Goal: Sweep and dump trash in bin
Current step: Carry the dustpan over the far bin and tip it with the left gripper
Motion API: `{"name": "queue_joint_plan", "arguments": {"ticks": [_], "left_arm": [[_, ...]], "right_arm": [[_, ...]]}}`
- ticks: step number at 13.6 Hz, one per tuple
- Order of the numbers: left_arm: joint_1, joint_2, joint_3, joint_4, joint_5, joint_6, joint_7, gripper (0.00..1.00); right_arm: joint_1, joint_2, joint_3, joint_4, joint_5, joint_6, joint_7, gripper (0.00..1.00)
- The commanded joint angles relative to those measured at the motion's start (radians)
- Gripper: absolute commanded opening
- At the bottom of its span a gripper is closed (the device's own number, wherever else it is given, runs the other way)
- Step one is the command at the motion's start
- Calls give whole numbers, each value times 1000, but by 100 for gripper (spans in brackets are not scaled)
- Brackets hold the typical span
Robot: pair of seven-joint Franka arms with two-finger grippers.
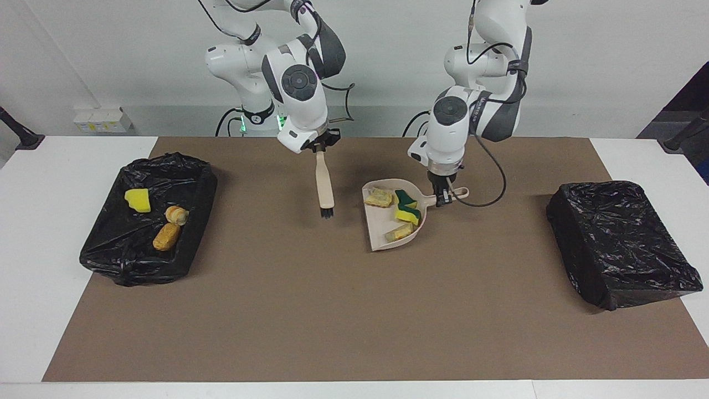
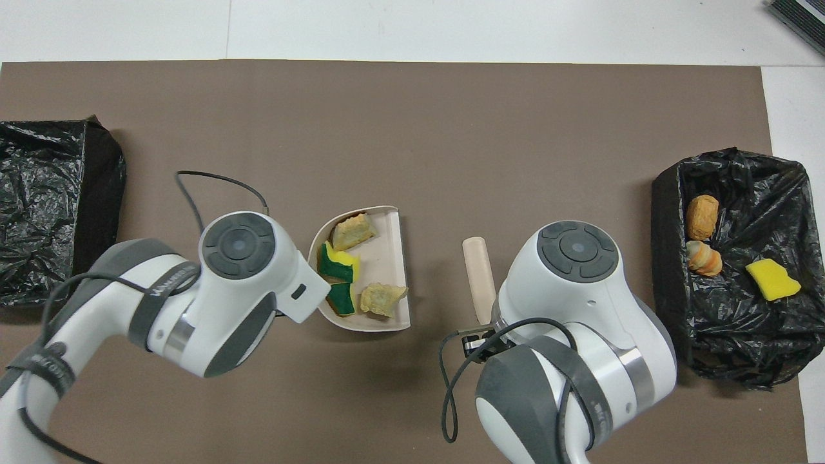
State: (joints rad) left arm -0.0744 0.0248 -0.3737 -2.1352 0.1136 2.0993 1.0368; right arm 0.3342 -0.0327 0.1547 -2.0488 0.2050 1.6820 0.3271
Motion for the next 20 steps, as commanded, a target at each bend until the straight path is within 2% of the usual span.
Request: {"name": "queue_joint_plan", "arguments": {"ticks": [1,4,7,10,14,16,18,20], "left_arm": [[-47,-143,158,-74,-70,7,181,0],[-54,-160,313,-49,-120,-31,362,0],[-47,-132,485,14,-121,-39,535,0],[-41,-99,631,93,-120,-51,565,0],[-35,-5,800,279,-112,-56,689,0],[-18,53,869,365,-111,-65,750,0],[20,124,878,467,-80,-82,837,0],[44,193,880,561,-36,-71,893,0]], "right_arm": [[-17,-19,9,-14,-15,-7,-25,0],[2,-49,16,-63,4,74,-13,0],[124,-36,17,-88,42,145,100,0],[256,-7,17,-122,88,245,216,0],[405,49,17,-154,105,332,386,0],[428,59,19,-157,187,367,380,0],[436,66,17,-165,195,377,386,0],[456,70,17,-192,198,442,391,0]]}}
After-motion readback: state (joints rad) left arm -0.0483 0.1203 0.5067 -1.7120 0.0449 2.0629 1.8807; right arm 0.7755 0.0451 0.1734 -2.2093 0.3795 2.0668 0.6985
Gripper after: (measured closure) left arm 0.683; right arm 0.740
